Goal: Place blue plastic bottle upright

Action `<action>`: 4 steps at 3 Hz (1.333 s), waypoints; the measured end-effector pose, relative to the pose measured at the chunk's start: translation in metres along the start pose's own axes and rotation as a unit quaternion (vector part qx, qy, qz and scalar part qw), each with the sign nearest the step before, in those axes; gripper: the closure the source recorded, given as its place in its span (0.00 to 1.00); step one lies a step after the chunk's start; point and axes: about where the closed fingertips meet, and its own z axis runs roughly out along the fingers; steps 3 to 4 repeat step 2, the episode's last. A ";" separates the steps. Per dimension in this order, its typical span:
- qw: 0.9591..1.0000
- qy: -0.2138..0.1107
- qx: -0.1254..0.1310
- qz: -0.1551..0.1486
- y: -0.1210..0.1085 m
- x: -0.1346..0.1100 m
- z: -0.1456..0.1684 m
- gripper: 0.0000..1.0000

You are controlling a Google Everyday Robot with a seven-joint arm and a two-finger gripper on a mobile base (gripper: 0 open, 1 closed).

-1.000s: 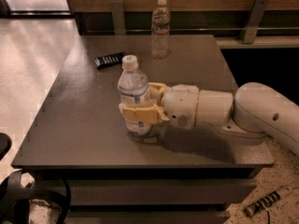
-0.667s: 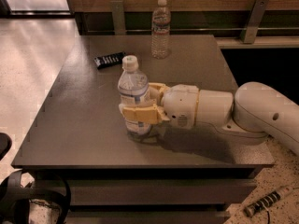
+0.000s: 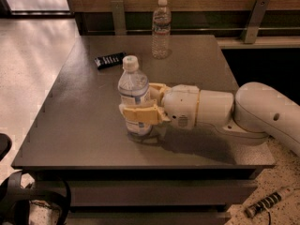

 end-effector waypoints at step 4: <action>1.000 0.000 0.000 0.000 0.000 -0.001 0.000 0.01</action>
Offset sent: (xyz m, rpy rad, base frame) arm 0.0000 0.0001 0.0003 0.0000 0.0000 0.0001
